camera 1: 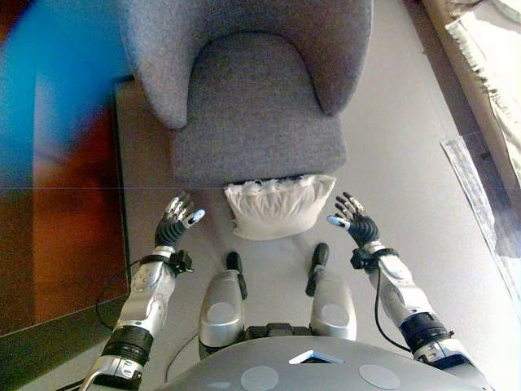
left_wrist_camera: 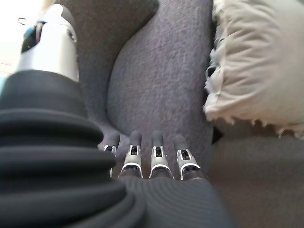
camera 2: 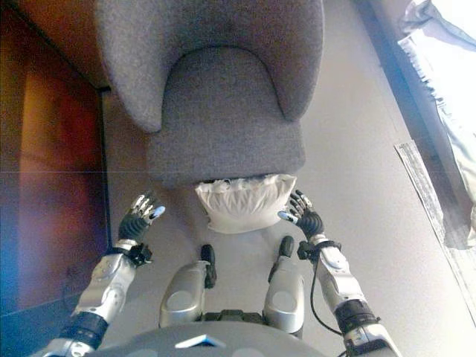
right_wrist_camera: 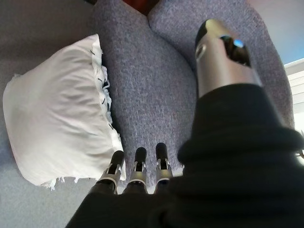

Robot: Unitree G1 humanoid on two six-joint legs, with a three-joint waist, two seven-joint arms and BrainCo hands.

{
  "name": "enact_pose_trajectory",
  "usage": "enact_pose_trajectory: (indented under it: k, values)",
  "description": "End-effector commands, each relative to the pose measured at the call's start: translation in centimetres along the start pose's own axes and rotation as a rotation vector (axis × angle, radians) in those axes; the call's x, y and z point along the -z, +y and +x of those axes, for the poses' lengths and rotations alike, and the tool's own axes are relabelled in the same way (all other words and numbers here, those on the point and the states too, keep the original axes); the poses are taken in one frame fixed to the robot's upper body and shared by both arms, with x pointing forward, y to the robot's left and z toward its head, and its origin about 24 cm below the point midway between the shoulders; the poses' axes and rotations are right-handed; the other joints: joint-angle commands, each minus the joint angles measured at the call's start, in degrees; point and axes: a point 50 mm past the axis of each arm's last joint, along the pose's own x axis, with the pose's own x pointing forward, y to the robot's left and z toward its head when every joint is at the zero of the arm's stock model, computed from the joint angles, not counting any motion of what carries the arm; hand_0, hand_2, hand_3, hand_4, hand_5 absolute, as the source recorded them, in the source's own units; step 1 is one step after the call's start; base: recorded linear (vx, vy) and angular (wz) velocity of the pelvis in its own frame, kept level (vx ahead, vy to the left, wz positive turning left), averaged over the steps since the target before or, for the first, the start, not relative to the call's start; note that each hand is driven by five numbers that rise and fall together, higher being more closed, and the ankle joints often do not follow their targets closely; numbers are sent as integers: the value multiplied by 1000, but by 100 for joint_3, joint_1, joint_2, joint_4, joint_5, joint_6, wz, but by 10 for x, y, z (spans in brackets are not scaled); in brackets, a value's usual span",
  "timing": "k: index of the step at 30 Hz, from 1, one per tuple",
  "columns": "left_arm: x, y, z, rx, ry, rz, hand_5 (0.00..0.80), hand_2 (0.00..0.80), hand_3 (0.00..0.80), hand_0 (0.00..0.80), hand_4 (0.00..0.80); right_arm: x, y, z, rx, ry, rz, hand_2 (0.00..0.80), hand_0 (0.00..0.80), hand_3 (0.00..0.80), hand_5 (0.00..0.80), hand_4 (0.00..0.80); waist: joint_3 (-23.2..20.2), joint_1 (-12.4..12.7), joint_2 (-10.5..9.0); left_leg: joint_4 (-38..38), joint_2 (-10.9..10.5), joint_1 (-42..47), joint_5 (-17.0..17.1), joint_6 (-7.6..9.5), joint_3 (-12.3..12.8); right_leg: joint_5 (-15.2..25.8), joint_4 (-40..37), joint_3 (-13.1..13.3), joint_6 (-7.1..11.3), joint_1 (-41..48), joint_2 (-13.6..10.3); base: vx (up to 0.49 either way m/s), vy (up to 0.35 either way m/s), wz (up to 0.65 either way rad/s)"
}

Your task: Pick up the cushion and take it to the sofa

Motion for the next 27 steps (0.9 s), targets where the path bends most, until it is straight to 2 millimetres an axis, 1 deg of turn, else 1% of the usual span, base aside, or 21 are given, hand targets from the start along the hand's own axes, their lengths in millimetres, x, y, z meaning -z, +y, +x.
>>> enact_pose_trajectory:
  k: [1,5,8,9,10,11,12,13,15,16,19,24,27]
  values:
    - [-18,-5,3,74,-102,-56,0,0,0,0,0,-17,20,2,-86,-122,53,0,0,0,0,0,-278,212,-122,-620,79,316,111,-15,-122,-212,-94,-82,506,471,-320,109,-11,4]
    - [-18,-14,-3,152,-111,-139,0,0,0,0,0,-10,30,-9,-149,-134,202,0,0,0,0,0,-612,204,-111,-1246,110,732,354,-6,-78,-237,-334,-195,495,782,-122,106,-35,3]
    - [-19,-25,-5,237,-128,-235,0,0,0,0,0,-13,41,-15,-260,-161,410,0,0,0,0,0,-783,195,-116,-1488,109,910,455,-37,-70,-255,-506,-293,439,972,31,70,-50,11]
    - [-21,-35,-4,344,-123,-377,0,0,0,0,0,-17,55,-16,-423,-176,651,0,0,0,0,0,-819,195,-126,-1510,96,957,455,-46,-67,-263,-572,-346,415,1041,70,28,-42,7]
    - [-19,-44,-6,465,-110,-574,0,0,0,0,0,-21,67,-20,-595,-220,823,0,0,0,0,0,-821,200,-126,-1504,92,1018,426,-44,-60,-280,-604,-376,403,1111,82,40,-38,6]
    - [-16,-58,-12,597,-108,-777,0,0,0,0,0,-24,80,-25,-748,-267,948,0,0,0,0,0,-867,211,-111,-1480,90,1052,385,-40,-40,-310,-603,-380,394,1147,81,60,-21,6]
    - [-14,-70,-18,697,-112,-926,0,0,0,0,0,-26,88,-29,-845,-302,1001,0,0,0,0,0,-928,217,-104,-1435,96,1055,349,-40,-22,-329,-579,-369,403,1150,61,91,-14,6]
    - [-13,-79,-22,754,-118,-978,0,0,0,0,0,-26,93,-30,-876,-314,1005,0,0,0,0,0,-952,224,-99,-1381,106,1088,306,-46,-9,-350,-556,-359,416,1191,41,110,-18,4]
    - [-14,-91,-26,817,-128,-977,0,0,0,0,0,-26,98,-27,-884,-317,989,0,0,0,0,0,-954,246,-94,-1265,118,1157,237,-65,-4,-390,-526,-354,419,1294,27,111,-38,4]
    - [-15,-93,-27,830,-130,-975,0,0,0,0,0,-25,99,-27,-873,-309,996,0,0,0,0,0,-953,248,-93,-1233,124,1173,218,-72,-7,-405,-517,-351,418,1317,31,72,-45,3]
    - [-19,-92,-26,824,-131,-963,0,0,0,0,0,-16,92,-29,-823,-271,1048,0,0,0,0,0,-1017,226,-90,-1236,157,1238,185,-90,40,-419,-581,-371,430,1386,59,47,-29,2]
    - [-20,-85,-31,794,-131,-993,0,0,0,0,0,-5,86,-45,-853,-257,1097,0,0,0,0,0,-1132,136,-76,-1317,148,1347,158,-77,104,-430,-688,-282,420,1441,127,48,-9,-3]
    - [-20,-85,-31,792,-122,-991,0,0,0,0,0,-5,86,-44,-851,-253,1092,0,0,0,0,0,-1155,124,-63,-1376,139,1405,155,-76,109,-425,-718,-294,419,1466,129,33,-1,-1]
